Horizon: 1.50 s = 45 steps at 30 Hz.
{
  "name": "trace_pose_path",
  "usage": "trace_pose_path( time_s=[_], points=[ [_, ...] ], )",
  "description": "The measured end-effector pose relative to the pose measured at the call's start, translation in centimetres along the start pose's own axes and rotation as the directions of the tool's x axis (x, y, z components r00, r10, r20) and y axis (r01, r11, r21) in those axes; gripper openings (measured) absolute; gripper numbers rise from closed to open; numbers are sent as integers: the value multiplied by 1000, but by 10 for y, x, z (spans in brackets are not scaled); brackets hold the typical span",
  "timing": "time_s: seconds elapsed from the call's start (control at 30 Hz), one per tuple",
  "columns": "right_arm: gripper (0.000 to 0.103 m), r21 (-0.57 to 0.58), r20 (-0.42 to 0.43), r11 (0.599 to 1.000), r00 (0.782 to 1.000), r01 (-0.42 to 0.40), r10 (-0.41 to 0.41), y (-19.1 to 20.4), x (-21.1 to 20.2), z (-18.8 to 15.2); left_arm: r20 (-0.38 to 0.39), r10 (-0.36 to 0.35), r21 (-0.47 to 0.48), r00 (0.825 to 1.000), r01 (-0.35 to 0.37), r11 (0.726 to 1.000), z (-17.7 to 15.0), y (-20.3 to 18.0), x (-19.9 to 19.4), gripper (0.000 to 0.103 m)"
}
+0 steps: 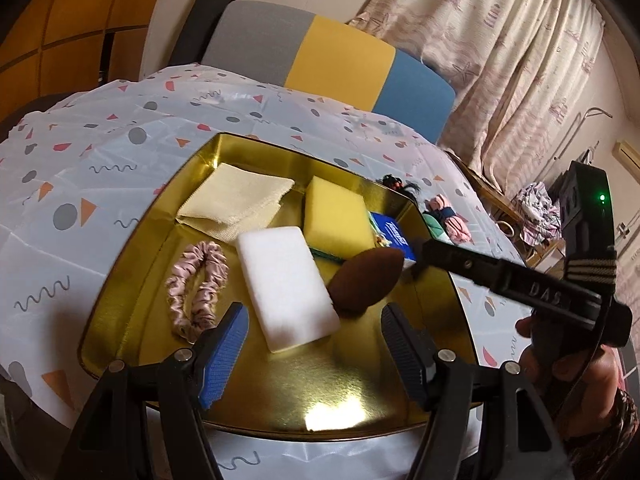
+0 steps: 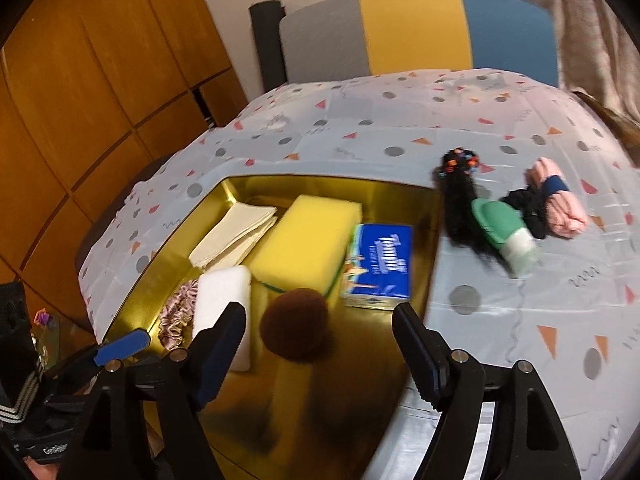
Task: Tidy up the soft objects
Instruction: 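Carry the brown makeup sponge into the gold tray and open the right tool, then reach the left tool to the green-capped bottle and close on it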
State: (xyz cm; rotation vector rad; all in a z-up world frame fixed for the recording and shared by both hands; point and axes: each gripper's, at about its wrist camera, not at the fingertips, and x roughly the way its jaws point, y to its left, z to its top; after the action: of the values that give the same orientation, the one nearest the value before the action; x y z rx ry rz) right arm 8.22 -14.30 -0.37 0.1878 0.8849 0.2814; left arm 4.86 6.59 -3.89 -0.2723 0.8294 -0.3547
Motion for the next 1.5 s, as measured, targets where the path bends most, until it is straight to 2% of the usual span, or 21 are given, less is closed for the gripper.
trace_pose_path(
  time_s=[0.2,0.37,0.77,0.93,1.1,1.2,1.33,1.4,1.5],
  points=[
    [76,79,-6,995,998,66,-66,-39,-11,-6,-18,-117,53,993,118,992,-6,-17,-1,69],
    [77,150,-48,981,992,124,-118,-80,-15,-20,-45,-124,126,991,129,984,-15,-39,1,69],
    [77,185,-99,958,974,218,-202,-142,-21,-44,-96,-163,190,982,179,965,-29,-73,2,69],
    [77,159,-105,956,967,247,-232,-163,-21,-35,-119,-181,192,976,202,960,-27,-91,5,69],
    [77,113,-108,946,950,303,-292,-190,-13,-9,-130,-210,211,969,234,949,-16,-120,11,69],
    [77,100,-65,939,944,328,-323,-214,-16,12,-129,-204,236,970,230,944,-4,-147,18,69],
    [77,36,-15,921,922,388,-387,-238,-20,27,-140,-179,232,974,209,950,12,-178,31,70],
    [77,67,-8,914,916,400,-400,-256,-22,27,-144,-161,226,976,191,955,22,-194,41,70],
    [77,185,-31,917,934,354,-355,-281,-25,21,-150,-136,224,979,167,960,37,-214,63,70]
  ],
)
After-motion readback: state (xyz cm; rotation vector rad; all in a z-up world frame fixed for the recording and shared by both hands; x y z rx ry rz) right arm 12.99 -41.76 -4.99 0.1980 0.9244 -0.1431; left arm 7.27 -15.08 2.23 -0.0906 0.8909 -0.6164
